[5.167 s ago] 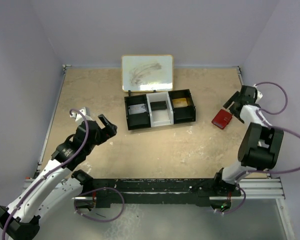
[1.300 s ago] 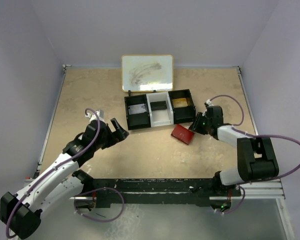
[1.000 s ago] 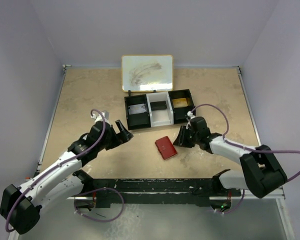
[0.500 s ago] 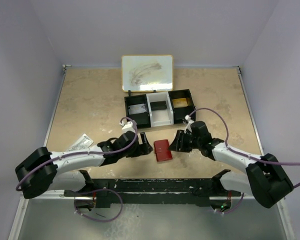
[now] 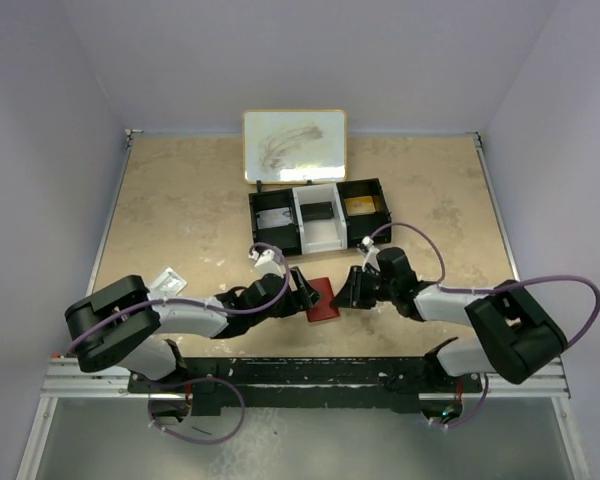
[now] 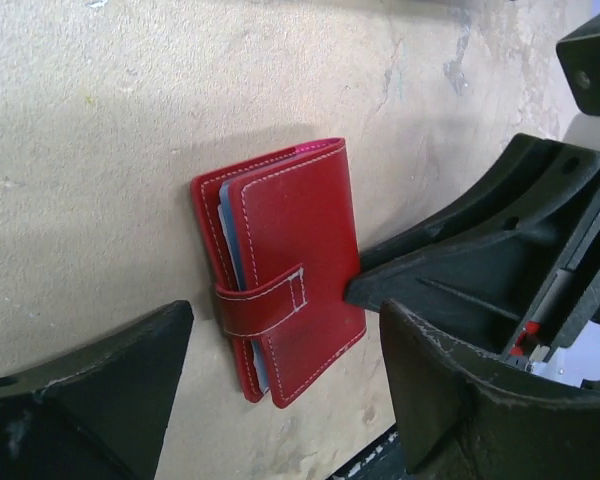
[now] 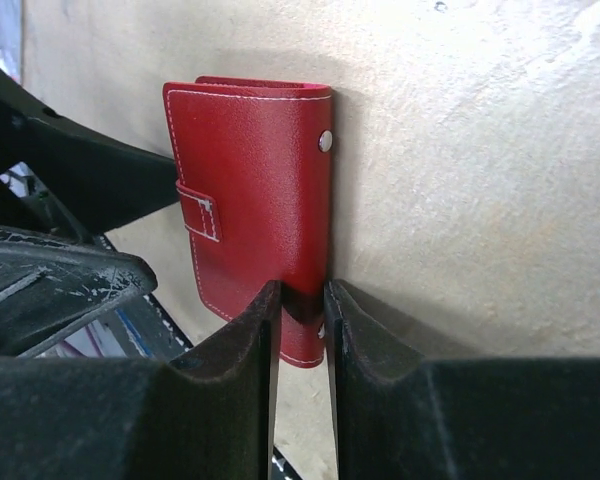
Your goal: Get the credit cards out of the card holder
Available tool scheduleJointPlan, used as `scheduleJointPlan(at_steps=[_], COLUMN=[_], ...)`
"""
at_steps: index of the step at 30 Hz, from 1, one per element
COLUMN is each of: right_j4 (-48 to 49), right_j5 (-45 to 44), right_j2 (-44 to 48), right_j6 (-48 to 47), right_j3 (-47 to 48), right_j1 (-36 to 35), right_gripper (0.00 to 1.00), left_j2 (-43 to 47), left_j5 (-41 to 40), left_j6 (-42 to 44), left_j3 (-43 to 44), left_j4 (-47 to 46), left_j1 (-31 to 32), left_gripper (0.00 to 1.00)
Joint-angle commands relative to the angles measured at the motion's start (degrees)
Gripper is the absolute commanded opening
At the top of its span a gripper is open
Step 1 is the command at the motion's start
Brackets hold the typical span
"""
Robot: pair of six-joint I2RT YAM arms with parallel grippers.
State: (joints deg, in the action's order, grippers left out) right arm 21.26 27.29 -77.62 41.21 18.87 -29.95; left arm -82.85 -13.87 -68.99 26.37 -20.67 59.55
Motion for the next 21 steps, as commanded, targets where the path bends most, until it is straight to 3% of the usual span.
scheduleJointPlan(at_steps=[1,5,13,21], right_j4=[7.5,11.35,17.98,23.65], right_j5=[-0.36,1.43,2.68,6.13], right_j2=[-4.55,-8.2,-11.78,-10.02], right_j6=[0.27,1.62,3.08,4.5], right_j3=[-4.05,-5.37,-7.34,-8.93], right_j1=[-0.37,-0.7,-1.34,-1.58], right_gripper=[0.25,0.23,0.24,0.26], left_j2=[-1.42,-3.84,-1.8,3.99], left_j5=[-3.67,-2.85,-8.52,-11.27], left_j6=[-3.17,-4.73,-7.08,-2.73], left_j3=[-5.83,-8.36,-9.4,-3.42], left_j4=[-10.92,-17.67,-19.9,-10.53], left_j1=[1.18,1.89,5.31,7.08], left_gripper=[0.72,0.68,0.57,0.4])
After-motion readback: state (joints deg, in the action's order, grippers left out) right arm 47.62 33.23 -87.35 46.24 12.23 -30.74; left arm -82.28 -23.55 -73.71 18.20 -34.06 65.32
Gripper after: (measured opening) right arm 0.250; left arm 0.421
